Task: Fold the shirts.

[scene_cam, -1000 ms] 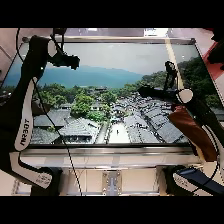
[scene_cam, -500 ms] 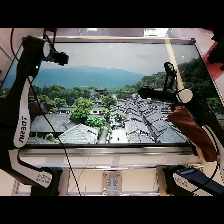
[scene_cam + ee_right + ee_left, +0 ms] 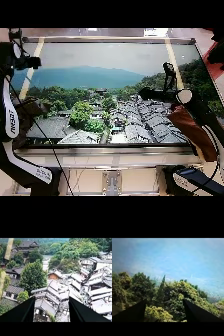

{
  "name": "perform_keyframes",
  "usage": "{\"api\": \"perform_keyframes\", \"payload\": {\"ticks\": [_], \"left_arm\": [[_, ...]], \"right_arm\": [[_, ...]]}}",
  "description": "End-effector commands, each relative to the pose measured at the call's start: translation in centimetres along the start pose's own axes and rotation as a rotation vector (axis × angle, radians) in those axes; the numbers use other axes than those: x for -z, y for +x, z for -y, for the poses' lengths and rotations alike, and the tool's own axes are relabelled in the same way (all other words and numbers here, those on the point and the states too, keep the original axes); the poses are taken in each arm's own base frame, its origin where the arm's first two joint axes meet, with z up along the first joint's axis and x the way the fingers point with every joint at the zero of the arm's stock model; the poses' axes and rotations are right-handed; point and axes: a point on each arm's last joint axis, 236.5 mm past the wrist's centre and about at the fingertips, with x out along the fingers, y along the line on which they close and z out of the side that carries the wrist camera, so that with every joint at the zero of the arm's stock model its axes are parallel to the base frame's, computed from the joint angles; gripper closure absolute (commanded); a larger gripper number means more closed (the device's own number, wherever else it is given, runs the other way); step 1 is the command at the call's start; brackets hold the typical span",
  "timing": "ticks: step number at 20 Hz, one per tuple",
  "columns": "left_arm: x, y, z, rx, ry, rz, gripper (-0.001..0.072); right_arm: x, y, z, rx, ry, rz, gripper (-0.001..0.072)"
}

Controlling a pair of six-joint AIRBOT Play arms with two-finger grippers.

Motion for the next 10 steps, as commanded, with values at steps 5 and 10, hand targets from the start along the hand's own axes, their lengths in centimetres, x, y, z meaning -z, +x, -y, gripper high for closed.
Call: {"api": "perform_keyframes", "payload": {"ticks": [5,10], "left_arm": [[17.8,6.8,-6.8,-0.059,-0.235,-0.705,0.0051],[19.4,10.2,-8.2,-0.082,-0.313,-0.713,0.0052]], "right_arm": [[0.1,0.0,0.0,0.002,0.002,-0.002,0.0243],[0.0,0.0,0.0,0.003,0.063,-0.001,0.0243]]}}
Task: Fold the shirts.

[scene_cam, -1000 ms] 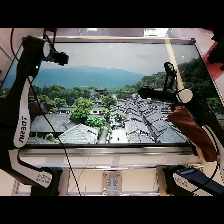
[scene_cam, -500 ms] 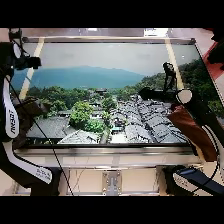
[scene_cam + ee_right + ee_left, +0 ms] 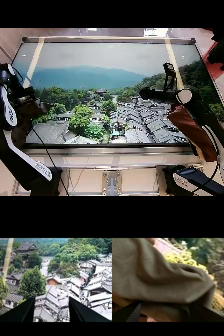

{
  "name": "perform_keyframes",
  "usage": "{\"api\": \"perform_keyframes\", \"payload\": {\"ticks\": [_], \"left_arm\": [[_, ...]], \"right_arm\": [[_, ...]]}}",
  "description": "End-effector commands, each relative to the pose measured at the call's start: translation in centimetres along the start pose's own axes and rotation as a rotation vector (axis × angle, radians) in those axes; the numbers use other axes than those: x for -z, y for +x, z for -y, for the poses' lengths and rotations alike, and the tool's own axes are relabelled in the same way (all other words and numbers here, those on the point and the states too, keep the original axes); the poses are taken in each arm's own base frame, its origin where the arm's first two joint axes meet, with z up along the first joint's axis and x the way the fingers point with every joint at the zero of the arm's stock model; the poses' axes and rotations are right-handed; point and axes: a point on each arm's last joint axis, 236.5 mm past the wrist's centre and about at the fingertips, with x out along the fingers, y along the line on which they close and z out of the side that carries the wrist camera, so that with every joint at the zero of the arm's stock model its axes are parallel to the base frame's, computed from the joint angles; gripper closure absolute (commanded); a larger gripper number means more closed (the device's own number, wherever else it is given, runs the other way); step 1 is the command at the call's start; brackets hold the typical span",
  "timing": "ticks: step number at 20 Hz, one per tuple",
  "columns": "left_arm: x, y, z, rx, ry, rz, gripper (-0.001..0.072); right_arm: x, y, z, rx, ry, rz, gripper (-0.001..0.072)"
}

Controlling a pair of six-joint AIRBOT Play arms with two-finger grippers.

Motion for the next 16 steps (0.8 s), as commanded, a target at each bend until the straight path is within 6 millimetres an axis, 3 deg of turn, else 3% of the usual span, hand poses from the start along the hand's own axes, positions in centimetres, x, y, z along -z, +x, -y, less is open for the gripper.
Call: {"api": "perform_keyframes", "payload": {"ticks": [1,3,4,5,8,10,11,13,16], "left_arm": [[-0.6,2.1,-0.3,0.022,-0.046,-0.01,0.0053],[-1.8,1.9,1.8,0.114,-0.036,0.04,0.0097],[-2.2,1.6,3.6,0.187,-0.019,0.056,0.0492],[-2.3,1.2,5.3,0.261,-0.004,0.064,0.0703],[-2.1,-2.4,13.0,0.62,0.074,0.082,0.0701],[-0.9,-7.2,18.9,0.902,0.155,0.088,0.0702],[0.6,-9.6,21.8,1.019,0.235,0.082,0.0702],[5.1,-12.6,26.9,1.137,0.41,0.022,0.0702],[14.5,-12.2,34.4,1.056,0.699,-0.106,0.0702]], "right_arm": [[0.0,0.0,0.0,0.0,0.045,0.002,0.0243],[-0.1,0.0,-0.1,-0.005,0.055,0.006,0.0243],[-0.1,0.0,-0.2,-0.008,0.059,0.006,0.0243],[-0.1,0.0,-0.3,-0.01,0.064,0.006,0.0243],[-0.2,0.0,-0.2,-0.009,0.108,0.01,0.0243],[-1.0,0.0,-0.1,-0.005,0.107,0.042,0.0243],[-1.7,-0.1,0.1,-0.001,0.107,0.074,0.0243],[-3.5,-0.3,0.5,0.011,0.101,0.15,0.0243],[-6.5,-1.0,1.5,0.053,0.055,0.281,0.0243]]}}
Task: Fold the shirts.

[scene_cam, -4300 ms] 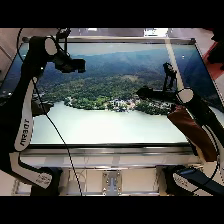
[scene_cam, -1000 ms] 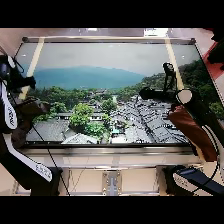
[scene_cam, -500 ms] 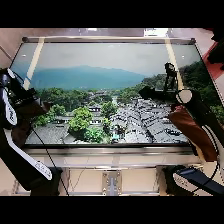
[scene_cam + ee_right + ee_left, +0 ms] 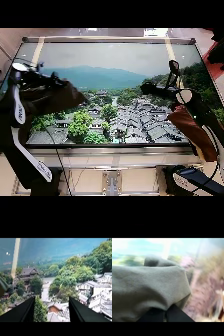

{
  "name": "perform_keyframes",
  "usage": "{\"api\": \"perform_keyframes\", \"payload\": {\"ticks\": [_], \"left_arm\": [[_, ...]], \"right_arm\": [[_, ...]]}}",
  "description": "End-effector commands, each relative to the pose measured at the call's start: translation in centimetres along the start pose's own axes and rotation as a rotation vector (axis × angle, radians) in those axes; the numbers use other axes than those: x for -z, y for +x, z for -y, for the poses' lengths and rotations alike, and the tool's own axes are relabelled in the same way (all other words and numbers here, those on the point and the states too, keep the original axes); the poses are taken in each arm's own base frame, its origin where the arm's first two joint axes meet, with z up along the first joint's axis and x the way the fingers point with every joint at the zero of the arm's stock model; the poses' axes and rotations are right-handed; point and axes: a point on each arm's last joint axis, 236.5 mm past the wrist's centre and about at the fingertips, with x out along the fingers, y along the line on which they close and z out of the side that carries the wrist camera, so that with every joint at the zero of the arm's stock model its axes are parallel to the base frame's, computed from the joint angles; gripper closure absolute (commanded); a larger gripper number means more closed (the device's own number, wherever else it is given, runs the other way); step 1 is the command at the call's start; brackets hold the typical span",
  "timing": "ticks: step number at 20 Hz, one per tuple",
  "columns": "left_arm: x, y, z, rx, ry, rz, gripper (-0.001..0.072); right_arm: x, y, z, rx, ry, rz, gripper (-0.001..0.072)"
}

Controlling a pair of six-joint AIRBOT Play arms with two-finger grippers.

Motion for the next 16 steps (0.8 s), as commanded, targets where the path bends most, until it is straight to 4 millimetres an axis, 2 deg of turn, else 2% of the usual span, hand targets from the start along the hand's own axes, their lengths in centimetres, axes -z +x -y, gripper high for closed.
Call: {"api": "perform_keyframes", "payload": {"ticks": [1,4,7,10,12,13,14,15,16], "left_arm": [[5.9,7.9,9.9,0.101,0.231,-0.217,0.0702],[13.0,15.2,16.7,0.103,0.457,-0.374,0.0702],[21.1,21.2,21.8,0.077,0.639,-0.494,0.0702],[29.3,24.6,25.3,0.085,0.807,-0.605,0.0702],[33.0,25.9,26.5,0.089,0.895,-0.64,0.07],[33.9,26.3,26.9,0.09,0.916,-0.643,0.068],[33.5,26.5,27.1,0.078,0.937,-0.623,0.0468],[32.2,26.5,27.4,0.056,0.965,-0.581,0.0157],[29.6,26.0,27.6,0.011,0.997,-0.521,-0.001]], "right_arm": [[-4.0,-0.4,0.9,0.038,-0.05,0.166,0.0243],[-6.1,-1.5,3.5,0.084,-0.019,0.204,0.0243],[-8.0,-3.6,8.0,0.162,0.042,0.209,0.0243],[-8.4,-5.8,12.2,0.23,0.11,0.176,0.0243],[-7.5,-6.6,14.2,0.261,0.137,0.134,0.0243],[-7.0,-6.8,14.6,0.269,0.12,0.108,0.0243],[-6.4,-6.8,14.8,0.271,0.087,0.077,0.0243],[-5.8,-6.8,14.6,0.268,0.056,0.048,0.0243],[-5.2,-6.7,14.4,0.26,0.03,0.018,0.0242]]}}
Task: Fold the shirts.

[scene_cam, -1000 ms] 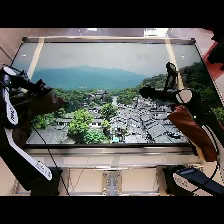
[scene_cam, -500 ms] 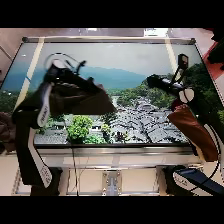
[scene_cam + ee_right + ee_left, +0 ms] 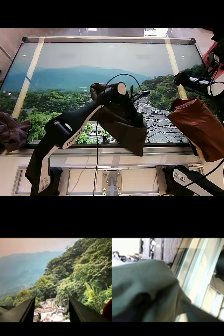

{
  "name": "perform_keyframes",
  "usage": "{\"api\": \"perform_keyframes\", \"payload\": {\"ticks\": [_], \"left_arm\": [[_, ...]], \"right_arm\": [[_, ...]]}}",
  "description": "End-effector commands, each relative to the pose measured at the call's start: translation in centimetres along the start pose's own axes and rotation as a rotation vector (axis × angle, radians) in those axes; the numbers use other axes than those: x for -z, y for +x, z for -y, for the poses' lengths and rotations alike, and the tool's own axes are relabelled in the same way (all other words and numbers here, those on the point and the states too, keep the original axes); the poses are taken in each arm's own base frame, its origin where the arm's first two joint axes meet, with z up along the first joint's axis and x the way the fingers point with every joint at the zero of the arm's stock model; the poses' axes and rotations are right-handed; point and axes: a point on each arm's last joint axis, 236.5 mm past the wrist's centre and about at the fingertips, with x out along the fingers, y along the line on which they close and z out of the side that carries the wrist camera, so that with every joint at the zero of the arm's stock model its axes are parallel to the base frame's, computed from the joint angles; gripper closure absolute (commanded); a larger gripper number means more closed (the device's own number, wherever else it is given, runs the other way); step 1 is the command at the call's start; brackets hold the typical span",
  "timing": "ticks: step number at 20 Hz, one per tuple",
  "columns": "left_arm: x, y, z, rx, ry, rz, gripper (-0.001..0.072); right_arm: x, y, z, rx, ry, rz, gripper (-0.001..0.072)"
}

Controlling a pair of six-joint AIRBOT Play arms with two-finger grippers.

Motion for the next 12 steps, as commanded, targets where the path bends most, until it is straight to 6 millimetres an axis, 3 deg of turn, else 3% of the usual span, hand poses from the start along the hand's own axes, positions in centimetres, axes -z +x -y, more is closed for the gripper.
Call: {"api": "perform_keyframes", "payload": {"ticks": [1,3,4,6,7,8,9,12], "left_arm": [[-2.8,-2.9,-2.2,-0.19,0.08,0.065,-0.0006],[-5.0,-10.7,-7.9,-0.448,0.046,0.18,-0.0006],[-4.8,-15.8,-12.0,-0.635,-0.009,0.231,-0.0006],[-1.0,-26.4,-19.3,-0.999,-0.232,0.286,-0.0005],[1.5,-30.5,-22.0,-1.116,-0.338,0.307,-0.0005],[3.6,-33.2,-24.0,-1.152,-0.446,0.35,-0.0001],[5.2,-34.6,-25.7,-1.137,-0.534,0.39,0.0004],[7.9,-35.7,-29.6,-0.924,-0.735,0.553,0.0004]], "right_arm": [[2.3,-0.4,0.7,-0.002,-0.091,-0.109,0.0243],[2.9,-0.5,0.7,-0.008,-0.126,-0.136,0.0243],[2.9,-0.5,0.7,-0.008,-0.139,-0.134,0.0243],[2.8,-0.5,0.8,-0.006,-0.143,-0.13,0.0243],[2.9,-0.5,0.8,-0.006,-0.144,-0.135,0.0243],[3.1,-0.5,0.7,-0.007,-0.144,-0.143,0.0243],[3.4,-0.5,0.6,-0.014,-0.138,-0.155,0.0243],[4.6,-0.7,-0.1,-0.041,-0.128,-0.203,0.0243]]}}
